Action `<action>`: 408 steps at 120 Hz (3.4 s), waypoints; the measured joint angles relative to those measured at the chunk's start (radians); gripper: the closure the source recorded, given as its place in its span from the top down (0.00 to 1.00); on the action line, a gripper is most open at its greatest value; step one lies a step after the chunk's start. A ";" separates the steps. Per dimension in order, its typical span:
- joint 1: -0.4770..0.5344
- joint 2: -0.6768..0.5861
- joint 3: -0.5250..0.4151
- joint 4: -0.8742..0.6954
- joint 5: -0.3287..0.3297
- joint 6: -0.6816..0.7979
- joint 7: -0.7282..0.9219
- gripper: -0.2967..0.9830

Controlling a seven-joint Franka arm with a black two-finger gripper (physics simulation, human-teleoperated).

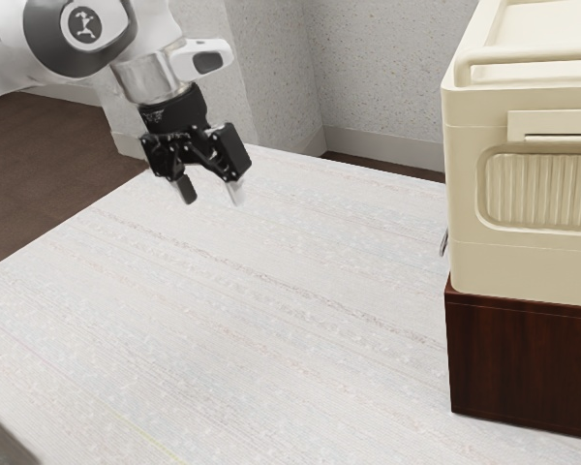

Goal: Pull the drawer handle with one arm to open the drawer

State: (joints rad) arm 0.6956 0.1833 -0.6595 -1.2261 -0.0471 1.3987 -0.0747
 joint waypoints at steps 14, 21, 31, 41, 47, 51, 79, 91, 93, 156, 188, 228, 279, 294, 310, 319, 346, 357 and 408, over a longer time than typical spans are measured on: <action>0.088 0.093 -0.021 -0.003 -0.210 0.073 -0.023 0.77; 0.111 0.108 -0.024 -0.007 -0.303 0.110 -0.028 0.77; 0.081 0.135 -0.026 -0.014 -0.381 0.179 -0.036 0.77; -0.001 0.200 -0.020 -0.013 -0.435 0.260 -0.045 0.77; -0.048 0.222 0.003 -0.014 -0.453 0.298 -0.051 0.77; -0.076 0.233 0.019 -0.015 -0.462 0.318 -0.054 0.77; -0.216 0.286 0.099 -0.018 -0.484 0.410 -0.074 0.77; -0.260 0.288 0.119 -0.019 -0.484 0.429 -0.080 0.77; -0.269 0.289 0.120 -0.019 -0.483 0.433 -0.081 0.77; -0.380 0.355 0.230 0.030 -0.480 0.486 -0.101 0.77; -0.392 0.322 0.230 -0.003 -0.480 0.489 -0.106 0.77; -0.437 0.321 0.256 0.004 -0.429 0.495 -0.109 0.77; -0.476 0.324 0.272 0.004 -0.394 0.514 -0.113 0.77; -0.470 0.322 0.277 0.006 -0.390 0.518 -0.113 0.77; -0.474 0.326 0.278 0.009 -0.378 0.546 -0.116 0.77; -0.475 0.327 0.278 0.009 -0.376 0.569 -0.121 0.77; -0.492 0.344 0.288 0.008 -0.373 0.622 -0.139 0.77; -0.500 0.352 0.309 0.008 -0.372 0.636 -0.145 0.77; -0.513 0.361 0.330 0.003 -0.369 0.667 -0.163 0.77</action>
State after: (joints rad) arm 0.1829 0.5444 -0.3296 -1.2232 -0.4165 2.0657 -0.2378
